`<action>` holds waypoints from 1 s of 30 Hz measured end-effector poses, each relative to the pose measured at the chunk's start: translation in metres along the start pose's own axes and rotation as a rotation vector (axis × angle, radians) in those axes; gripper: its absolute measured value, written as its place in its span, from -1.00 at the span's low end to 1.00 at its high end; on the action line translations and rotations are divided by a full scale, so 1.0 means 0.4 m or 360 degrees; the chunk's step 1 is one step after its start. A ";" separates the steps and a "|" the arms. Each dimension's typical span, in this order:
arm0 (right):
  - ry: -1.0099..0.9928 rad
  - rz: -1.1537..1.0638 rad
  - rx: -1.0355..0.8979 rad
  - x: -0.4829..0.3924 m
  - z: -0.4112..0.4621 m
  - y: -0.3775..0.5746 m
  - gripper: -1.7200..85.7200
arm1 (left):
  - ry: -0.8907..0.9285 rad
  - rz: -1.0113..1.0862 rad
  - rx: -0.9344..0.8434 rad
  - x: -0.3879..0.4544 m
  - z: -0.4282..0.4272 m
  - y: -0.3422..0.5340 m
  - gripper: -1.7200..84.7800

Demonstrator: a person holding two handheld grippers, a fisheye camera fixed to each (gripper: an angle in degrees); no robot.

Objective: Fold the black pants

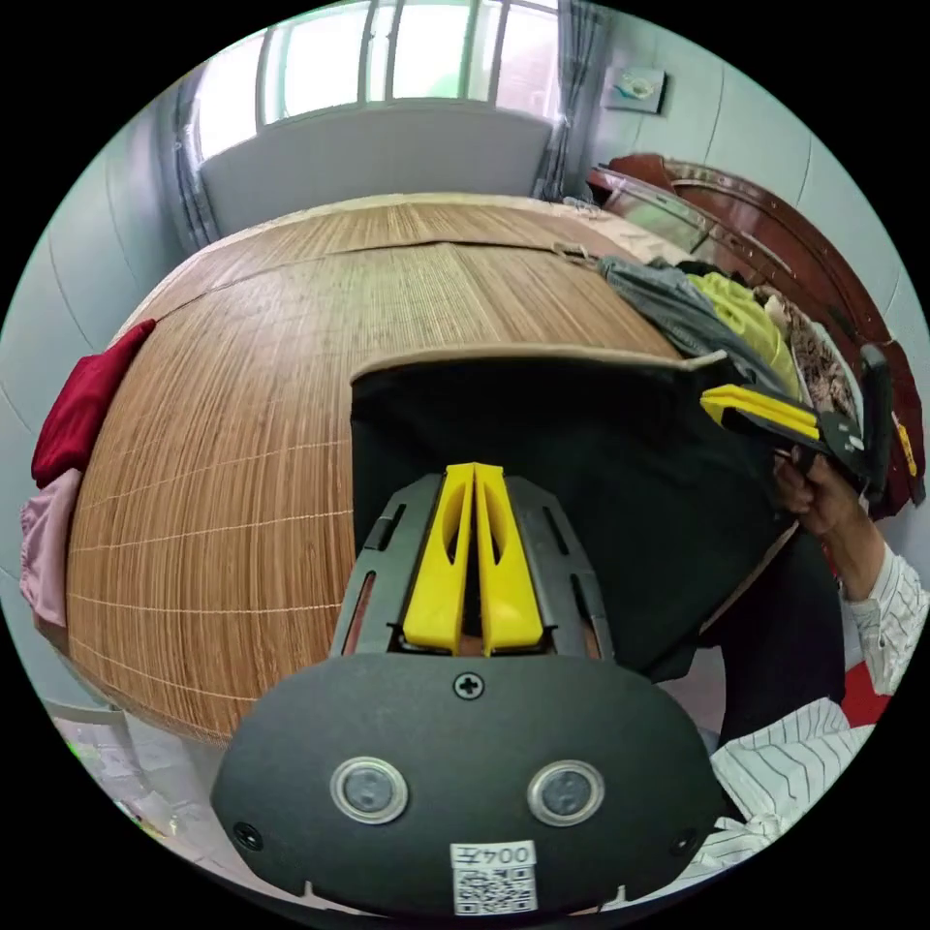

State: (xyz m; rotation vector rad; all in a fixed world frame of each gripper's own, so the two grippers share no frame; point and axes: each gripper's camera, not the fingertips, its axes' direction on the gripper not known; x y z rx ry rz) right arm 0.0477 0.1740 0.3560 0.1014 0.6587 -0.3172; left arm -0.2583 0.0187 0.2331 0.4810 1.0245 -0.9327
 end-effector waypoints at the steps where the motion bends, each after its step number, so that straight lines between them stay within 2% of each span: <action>1: -0.0034 0.0012 -0.0002 0.024 0.002 0.000 -0.81 | 0.0041 0.0028 0.0057 0.012 -0.010 -0.026 -0.95; 6: -0.0037 -0.0181 -0.0116 0.081 0.052 -0.017 -0.73 | 0.0120 0.0236 0.0012 0.119 0.061 -0.111 -0.95; 9: 0.0015 -0.0176 -0.0162 0.159 0.043 -0.020 -0.70 | 0.0143 0.0296 0.0027 0.183 0.062 -0.159 -0.94; 15: -0.0086 0.0259 -0.0132 0.389 -0.005 0.084 -0.71 | 0.0209 0.0236 0.0027 0.181 0.005 -0.207 -0.95; 17: -0.0259 0.0393 -0.0136 0.440 0.014 0.121 -0.70 | 0.0267 0.0213 -0.0015 0.174 0.041 -0.202 -0.95; 21: -0.0314 0.0438 -0.0186 0.451 0.054 0.147 -0.72 | 0.0259 0.0246 -0.0067 0.221 0.149 -0.180 -0.95; 23: -0.0128 0.0301 -0.0091 0.403 0.034 0.167 -0.84 | 0.0182 0.0284 -0.0125 0.252 0.193 -0.170 -0.95; 28: 0.0104 -0.0143 0.0226 0.250 -0.051 0.238 -0.87 | -0.0005 0.0284 -0.0154 0.287 0.235 -0.163 -0.95; 30: 0.0200 -0.0327 0.0264 0.198 -0.058 0.271 -0.87 | -0.0012 0.0260 -0.0174 0.285 0.242 -0.167 -0.95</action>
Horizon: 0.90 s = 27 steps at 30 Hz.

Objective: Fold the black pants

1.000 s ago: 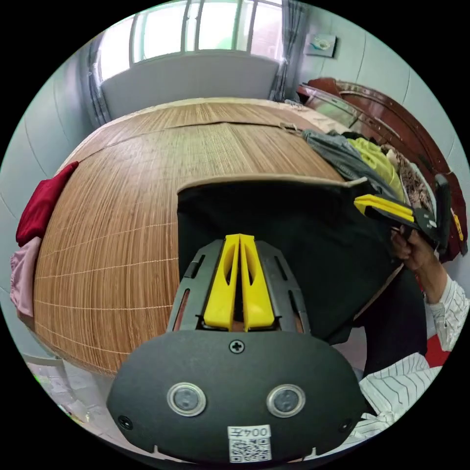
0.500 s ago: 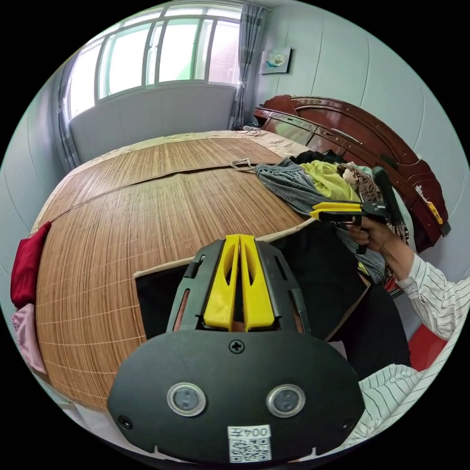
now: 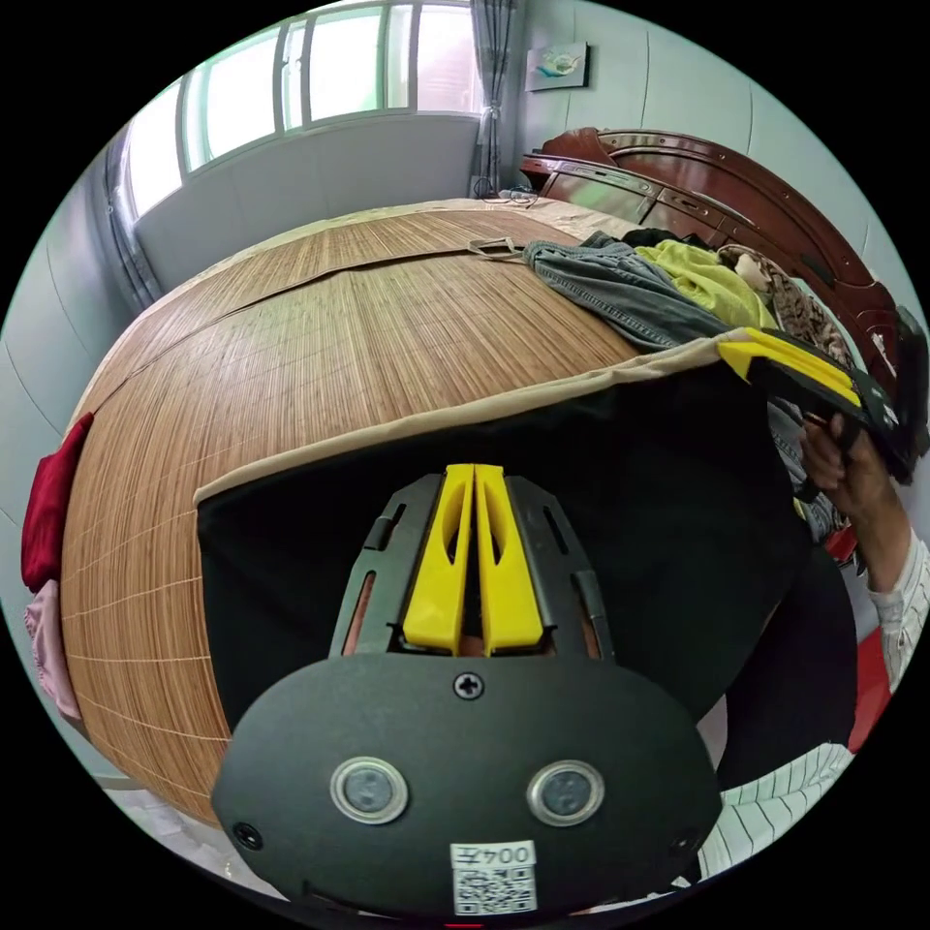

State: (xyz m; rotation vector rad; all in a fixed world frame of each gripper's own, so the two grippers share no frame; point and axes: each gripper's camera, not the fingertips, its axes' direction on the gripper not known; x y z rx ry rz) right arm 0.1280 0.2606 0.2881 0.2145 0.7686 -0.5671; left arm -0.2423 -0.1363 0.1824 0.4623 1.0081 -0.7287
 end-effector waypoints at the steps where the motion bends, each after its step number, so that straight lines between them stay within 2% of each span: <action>1: 0.0101 -0.0120 -0.0003 -0.029 0.001 0.014 -0.87 | 0.0000 -0.0003 -0.0025 0.000 0.006 -0.005 -0.95; 3: 0.0264 -0.0199 -0.0029 -0.038 0.016 0.031 -0.87 | -0.0021 -0.0001 -0.0055 0.005 0.014 -0.011 -0.95; 5: 0.0373 0.0017 -0.0142 0.035 0.058 0.033 -0.87 | -0.0049 0.0009 -0.0078 0.012 0.020 -0.015 -0.95; 8: 0.0272 0.0233 -0.0423 0.131 0.149 0.042 -0.86 | -0.0071 0.0047 -0.0106 0.025 0.029 -0.020 -0.95; 11: 0.0279 0.0177 -0.0575 0.140 0.213 0.059 -0.83 | -0.0102 0.0055 -0.0128 0.030 0.035 -0.023 -0.95; 13: 0.0230 0.0258 -0.0523 0.165 0.195 0.066 -0.80 | -0.0102 0.0055 -0.0127 0.028 0.033 -0.022 -0.95; 18: 0.0157 0.0809 -0.0264 0.269 0.050 0.124 -0.77 | -0.0030 -0.0041 -0.0056 -0.013 -0.012 -0.017 -0.95; 20: -0.0052 0.0962 -0.0167 0.265 0.010 0.144 -0.81 | -0.0106 -0.0067 -0.0016 -0.021 -0.050 -0.017 -0.95; 22: -0.0275 0.0950 -0.0146 0.233 0.023 0.142 -0.84 | -0.0059 -0.0052 0.0049 -0.024 -0.088 -0.021 -0.95; 25: -0.0539 0.0816 -0.0233 0.164 0.107 0.114 -0.86 | 0.0015 -0.0060 0.0010 -0.036 -0.084 -0.048 -0.95; 27: -0.0582 0.0799 -0.0329 0.149 0.171 0.105 -0.86 | 0.0059 -0.0173 -0.0027 -0.072 -0.063 -0.063 -0.95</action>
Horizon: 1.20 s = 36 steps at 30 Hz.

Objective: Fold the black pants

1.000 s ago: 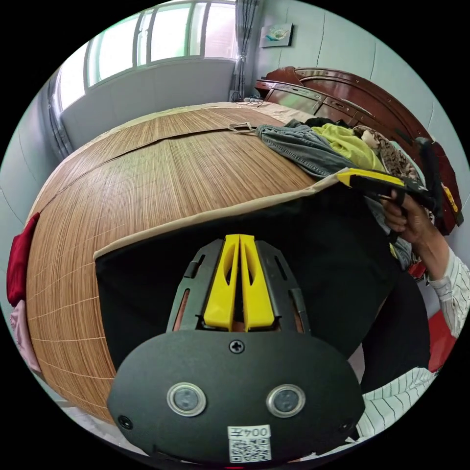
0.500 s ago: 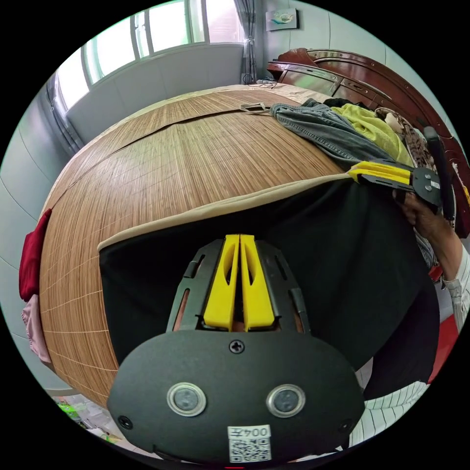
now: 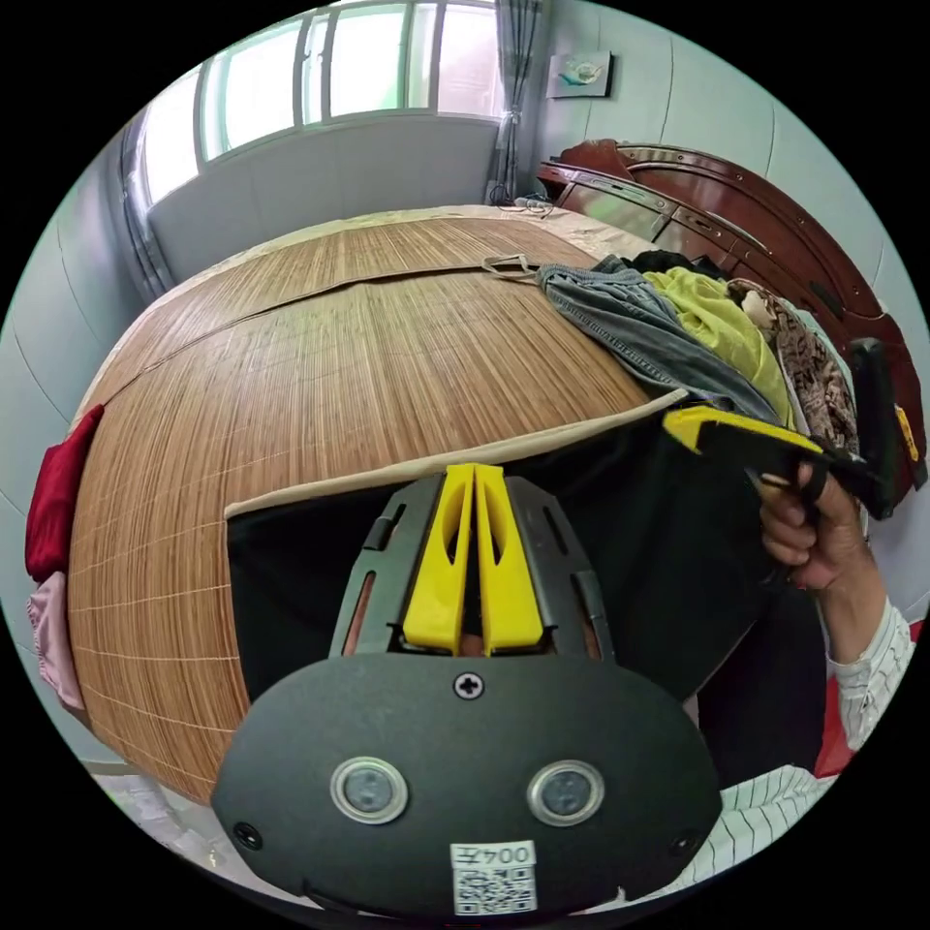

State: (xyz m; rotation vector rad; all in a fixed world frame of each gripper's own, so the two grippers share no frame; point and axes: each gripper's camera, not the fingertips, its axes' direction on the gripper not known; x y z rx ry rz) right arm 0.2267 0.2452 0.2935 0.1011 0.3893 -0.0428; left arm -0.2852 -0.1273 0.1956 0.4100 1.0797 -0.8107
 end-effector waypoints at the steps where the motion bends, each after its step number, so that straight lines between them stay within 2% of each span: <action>1: -0.0007 0.0065 -0.0048 0.023 0.030 -0.011 -0.86 | 0.0057 -0.0102 -0.0054 -0.034 0.022 -0.009 -0.95; 4: -0.0044 0.0296 -0.0079 0.107 0.060 -0.015 -0.86 | 0.0098 -0.0255 -0.0174 -0.101 0.073 -0.014 -0.95; 8: -0.0481 0.0577 0.0025 0.199 0.029 0.018 -0.84 | 0.0290 -0.0474 -0.0153 -0.158 0.070 0.003 -0.95; 11: -0.0647 0.0597 0.0114 0.201 -0.039 0.054 -0.81 | 0.0458 -0.0537 -0.0053 -0.190 -0.001 0.033 -0.95; 14: -0.0542 0.0442 0.0003 0.138 -0.103 0.096 -0.80 | 0.0535 -0.0510 0.0014 -0.221 -0.106 0.106 -0.95; 19: -0.0167 0.0176 -0.0147 -0.022 -0.158 0.192 -0.77 | 0.0285 -0.0462 0.0047 -0.220 -0.252 0.347 -0.96; 23: -0.0023 -0.0017 -0.0209 -0.202 -0.132 0.250 -0.74 | 0.0203 -0.0445 0.0043 -0.149 -0.281 0.491 -0.96; 28: 0.0123 -0.0252 -0.0213 -0.417 -0.061 0.250 -0.71 | -0.0324 -0.0274 0.0237 -0.035 -0.325 0.604 -0.96; 33: 0.0195 -0.0302 -0.0236 -0.534 0.005 0.235 -0.71 | -0.0459 -0.0405 0.0139 -0.084 -0.323 0.639 -0.96; 36: 0.0228 -0.0341 -0.0319 -0.571 0.032 0.263 -0.71 | -0.0417 -0.0466 0.0040 -0.130 -0.306 0.668 -0.96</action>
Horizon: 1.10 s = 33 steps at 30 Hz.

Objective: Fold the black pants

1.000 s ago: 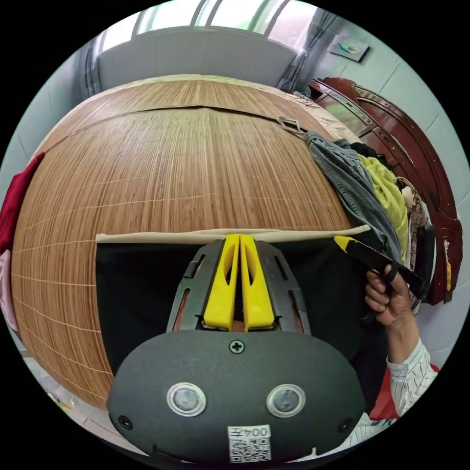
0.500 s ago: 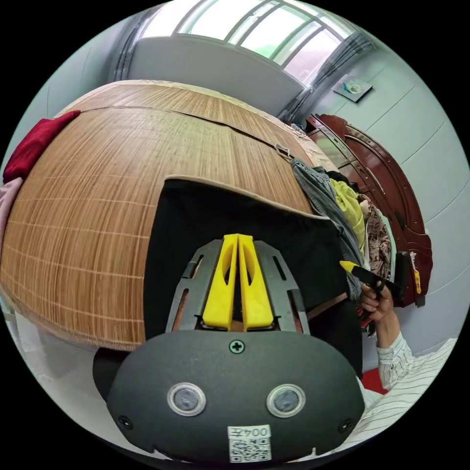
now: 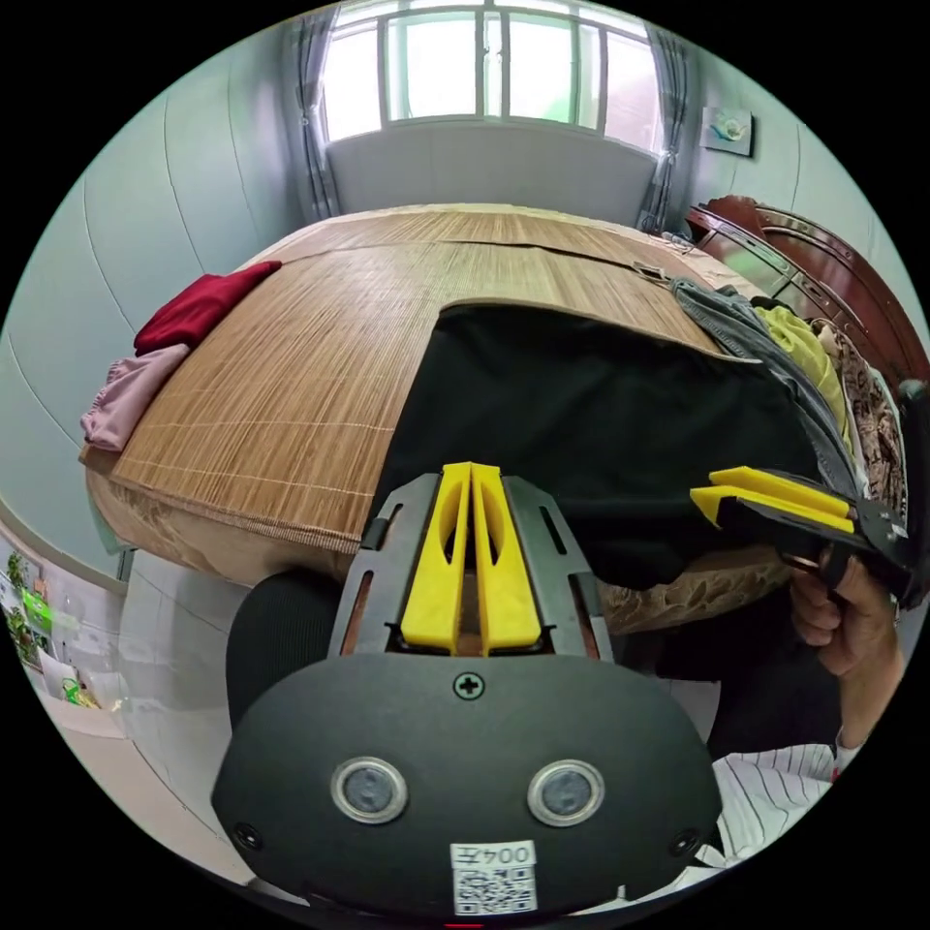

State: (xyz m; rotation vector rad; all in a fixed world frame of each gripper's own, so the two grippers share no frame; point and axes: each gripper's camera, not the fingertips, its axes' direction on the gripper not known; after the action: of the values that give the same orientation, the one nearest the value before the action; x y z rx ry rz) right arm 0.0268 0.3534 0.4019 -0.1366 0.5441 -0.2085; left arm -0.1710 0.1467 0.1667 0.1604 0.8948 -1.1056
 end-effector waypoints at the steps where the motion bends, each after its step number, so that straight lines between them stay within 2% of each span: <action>1: 0.0042 -0.0040 -0.0037 -0.017 0.012 0.012 -0.71 | 0.0019 0.0008 -0.0044 -0.014 0.014 0.007 -0.96; 6: -0.0030 -0.0036 0.0133 -0.071 -0.069 0.047 -0.74 | 0.0094 -0.0081 0.0091 -0.061 -0.053 0.025 -0.95; 8: -0.0160 -0.0048 0.0100 -0.116 -0.084 0.065 -0.79 | 0.0138 -0.0069 0.0154 -0.065 -0.077 0.030 -0.95; 14: -0.0159 0.0217 -0.0027 -0.229 -0.048 0.050 -0.77 | 0.0153 -0.0077 0.0058 -0.074 -0.043 0.047 -0.95; 21: -0.0014 0.0348 -0.0085 -0.356 -0.034 -0.013 -0.71 | 0.0192 -0.0172 -0.0026 -0.120 -0.013 0.067 -0.95; 26: 0.0173 0.0454 -0.0038 -0.421 -0.042 -0.021 -0.80 | 0.0212 -0.0180 -0.0027 -0.141 -0.014 0.079 -0.95; 33: 0.0185 0.0485 -0.0048 -0.471 -0.044 -0.042 -0.81 | 0.0233 -0.0183 -0.0020 -0.169 -0.018 0.094 -0.95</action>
State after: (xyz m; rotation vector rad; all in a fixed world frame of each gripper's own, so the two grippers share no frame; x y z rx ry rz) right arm -0.1424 0.3795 0.4839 -0.0696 0.6762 0.0895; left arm -0.1540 0.2161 0.1976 0.1833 1.0521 -1.2060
